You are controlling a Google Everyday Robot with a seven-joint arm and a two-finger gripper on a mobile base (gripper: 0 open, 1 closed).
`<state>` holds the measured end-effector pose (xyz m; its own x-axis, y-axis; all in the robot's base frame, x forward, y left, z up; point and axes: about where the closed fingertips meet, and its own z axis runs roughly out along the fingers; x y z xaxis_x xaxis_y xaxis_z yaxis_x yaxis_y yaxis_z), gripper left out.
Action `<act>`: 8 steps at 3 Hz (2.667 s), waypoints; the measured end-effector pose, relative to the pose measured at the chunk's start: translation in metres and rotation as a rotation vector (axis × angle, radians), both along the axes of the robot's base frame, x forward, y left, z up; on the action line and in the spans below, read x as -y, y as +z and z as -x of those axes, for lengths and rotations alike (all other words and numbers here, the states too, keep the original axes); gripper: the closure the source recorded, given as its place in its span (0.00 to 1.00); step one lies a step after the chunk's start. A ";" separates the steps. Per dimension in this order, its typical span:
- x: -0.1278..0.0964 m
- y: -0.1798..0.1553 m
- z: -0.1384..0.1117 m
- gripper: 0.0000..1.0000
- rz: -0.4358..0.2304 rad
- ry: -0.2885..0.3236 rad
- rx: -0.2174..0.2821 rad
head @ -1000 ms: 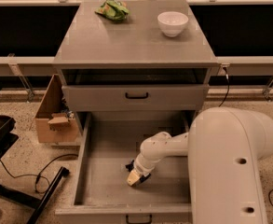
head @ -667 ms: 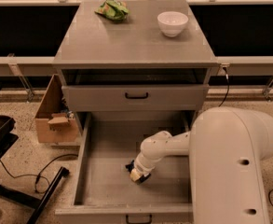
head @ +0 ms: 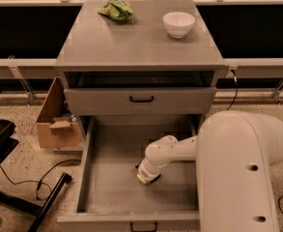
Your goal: Pick rxbar blueberry from middle drawer and place on counter
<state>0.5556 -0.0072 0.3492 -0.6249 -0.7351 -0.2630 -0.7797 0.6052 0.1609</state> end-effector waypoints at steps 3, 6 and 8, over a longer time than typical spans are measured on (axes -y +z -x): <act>0.000 0.014 0.000 1.00 0.000 0.000 0.000; 0.036 0.227 0.029 1.00 -0.255 0.083 0.150; 0.056 0.238 0.037 1.00 -0.259 0.134 0.169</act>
Offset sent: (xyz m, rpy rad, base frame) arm 0.0013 -0.0034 0.0225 0.0652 0.0038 -0.0132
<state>0.5181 -0.0634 0.5869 -0.4593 -0.7026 -0.5436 -0.8781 0.4516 0.1583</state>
